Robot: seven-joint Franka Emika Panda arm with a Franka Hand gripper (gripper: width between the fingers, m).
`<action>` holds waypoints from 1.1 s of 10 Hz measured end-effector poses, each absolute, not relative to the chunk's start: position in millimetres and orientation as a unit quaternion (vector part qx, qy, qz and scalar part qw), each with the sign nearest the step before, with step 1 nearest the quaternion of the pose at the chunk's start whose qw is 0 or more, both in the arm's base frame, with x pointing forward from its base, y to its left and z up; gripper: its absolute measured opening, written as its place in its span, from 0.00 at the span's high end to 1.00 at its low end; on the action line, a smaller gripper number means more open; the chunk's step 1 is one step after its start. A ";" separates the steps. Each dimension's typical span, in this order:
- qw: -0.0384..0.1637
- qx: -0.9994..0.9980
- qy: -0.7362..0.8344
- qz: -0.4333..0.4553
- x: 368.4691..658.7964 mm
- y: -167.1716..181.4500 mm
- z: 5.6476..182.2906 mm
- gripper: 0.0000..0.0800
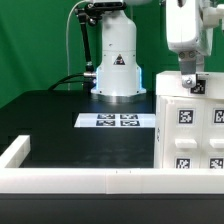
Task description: Assemble cabinet
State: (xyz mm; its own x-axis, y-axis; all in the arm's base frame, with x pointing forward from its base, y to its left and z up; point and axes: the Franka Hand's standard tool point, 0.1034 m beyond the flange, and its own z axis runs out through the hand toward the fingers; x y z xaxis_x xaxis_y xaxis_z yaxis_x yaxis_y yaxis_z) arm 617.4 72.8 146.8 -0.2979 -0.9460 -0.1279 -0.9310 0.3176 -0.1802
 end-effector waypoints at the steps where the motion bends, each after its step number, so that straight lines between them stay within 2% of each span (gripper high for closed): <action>1: 0.110 -0.583 0.804 -0.034 618.3 73.9 149.7 0.00; 2: 0.114 -0.588 0.800 -0.035 619.4 75.0 153.8 0.00; 4: 0.137 -0.578 0.804 -0.027 623.9 80.0 171.0 0.00; 6: 0.133 -0.600 0.788 -0.030 622.6 80.1 166.3 0.00; 8: 0.109 -0.694 0.711 -0.018 620.8 85.5 167.0 0.00; 11: 0.105 -0.770 0.629 -0.021 621.5 87.7 169.2 0.00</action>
Offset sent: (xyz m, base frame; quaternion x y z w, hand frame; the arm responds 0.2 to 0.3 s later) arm 0.0072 0.0160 0.0364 0.0185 -0.0777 0.0477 0.9957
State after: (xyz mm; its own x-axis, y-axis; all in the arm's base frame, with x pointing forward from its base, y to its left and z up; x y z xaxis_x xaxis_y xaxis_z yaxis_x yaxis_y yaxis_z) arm 621.5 87.7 169.2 0.2076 -0.9731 -0.0995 -0.9642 -0.1864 -0.1887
